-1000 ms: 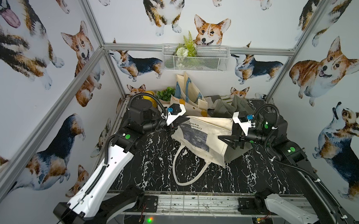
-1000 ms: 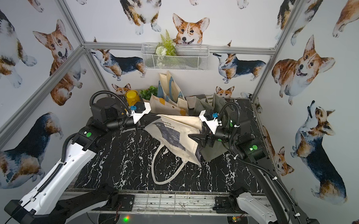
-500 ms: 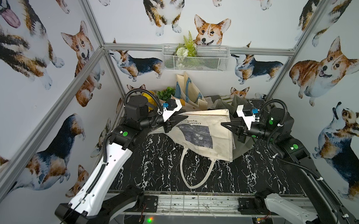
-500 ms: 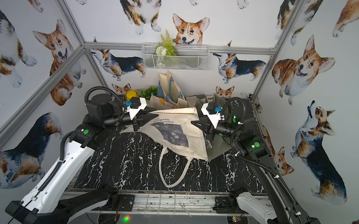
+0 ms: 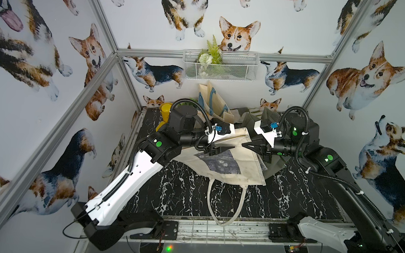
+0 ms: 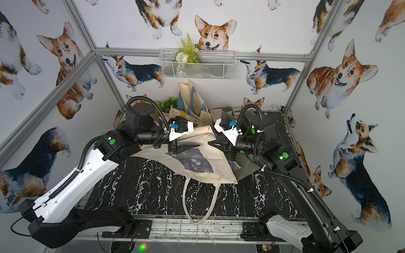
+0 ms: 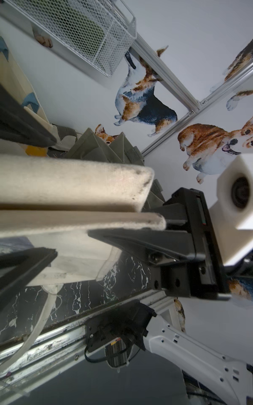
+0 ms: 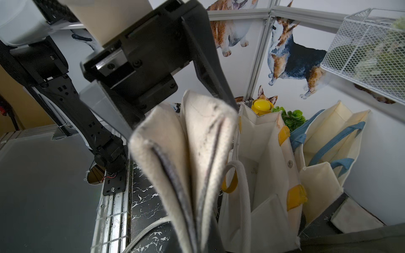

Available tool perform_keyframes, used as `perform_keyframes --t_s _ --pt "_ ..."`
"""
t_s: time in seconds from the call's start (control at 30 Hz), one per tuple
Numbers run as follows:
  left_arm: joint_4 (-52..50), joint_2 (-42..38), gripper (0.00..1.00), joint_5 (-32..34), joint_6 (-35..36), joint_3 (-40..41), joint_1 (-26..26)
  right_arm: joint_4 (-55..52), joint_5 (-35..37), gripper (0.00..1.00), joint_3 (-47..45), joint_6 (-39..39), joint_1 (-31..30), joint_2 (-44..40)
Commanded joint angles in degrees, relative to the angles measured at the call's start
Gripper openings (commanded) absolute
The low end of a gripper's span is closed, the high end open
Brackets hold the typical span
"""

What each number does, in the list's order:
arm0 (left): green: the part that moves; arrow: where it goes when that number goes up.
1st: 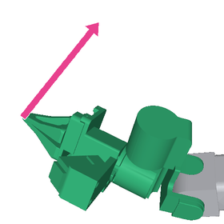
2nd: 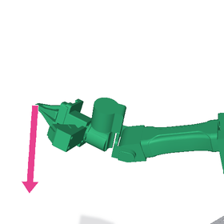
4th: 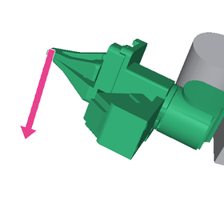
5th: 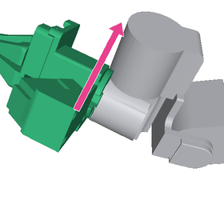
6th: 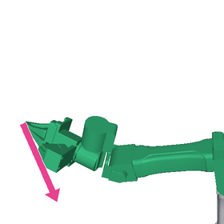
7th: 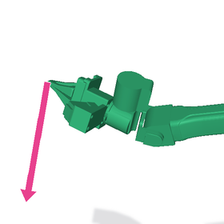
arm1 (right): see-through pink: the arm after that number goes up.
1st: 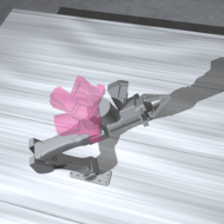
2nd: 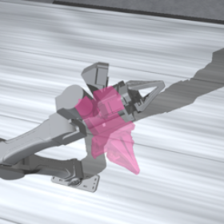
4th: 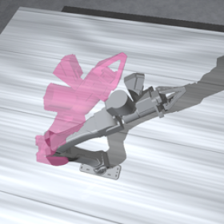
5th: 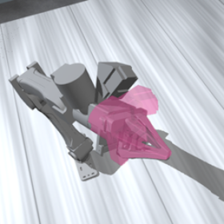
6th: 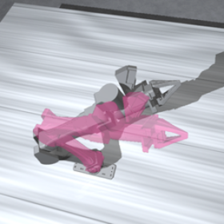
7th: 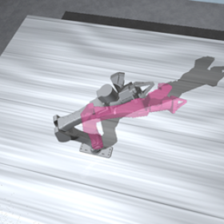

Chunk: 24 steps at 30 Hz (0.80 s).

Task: Put away the canvas bag
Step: Press the canvas bag at the center of the board.

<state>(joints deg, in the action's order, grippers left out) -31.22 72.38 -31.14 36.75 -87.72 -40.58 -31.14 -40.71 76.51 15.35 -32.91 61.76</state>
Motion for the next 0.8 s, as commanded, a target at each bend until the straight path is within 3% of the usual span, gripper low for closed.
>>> perform_keyframes --t_s 0.0,0.13,0.17,0.27,0.3,0.4,0.47,0.67,0.77 --pt "-3.31 0.63 0.69 2.16 3.39 -1.18 -0.18 1.16 0.12 0.0 0.74 2.47 -0.1 -0.8" --pt "-11.08 0.85 0.6 0.49 4.14 -1.95 -0.18 1.99 1.24 0.0 -0.17 3.19 -0.12 -2.06" --pt "-11.71 0.6 0.52 0.46 4.0 -1.5 -0.18 2.19 1.25 0.0 -0.6 3.15 -0.13 -2.23" --pt "-10.28 -0.69 0.06 1.86 2.21 0.8 0.03 2.9 0.7 0.0 -2.08 1.96 -0.1 -2.47" --pt "-9.56 -1.13 0.0 2.08 1.4 1.25 0.26 2.92 0.12 0.0 -2.81 1.12 -0.09 -2.44" --pt "-5.52 -3.76 0.0 0.83 -2.68 3.61 2.6 3.5 -0.24 0.44 -6.71 -1.28 -0.07 -3.61" --pt "-1.44 -6.2 0.0 -2.07 -6.11 6.48 4.94 5.36 0.16 0.57 -10.87 -2.73 -0.14 -5.12" --pt "6.6 -12.73 0.0 -7.35 -15.2 12.74 10.16 12.3 0.19 0.61 -20.5 -7.36 -0.07 -7.36" --pt "5.93 -15.03 0.0 -7.12 -16.46 13.27 11.2 13.45 0.7 0.54 -21.87 -6.8 -0.12 -5.31"
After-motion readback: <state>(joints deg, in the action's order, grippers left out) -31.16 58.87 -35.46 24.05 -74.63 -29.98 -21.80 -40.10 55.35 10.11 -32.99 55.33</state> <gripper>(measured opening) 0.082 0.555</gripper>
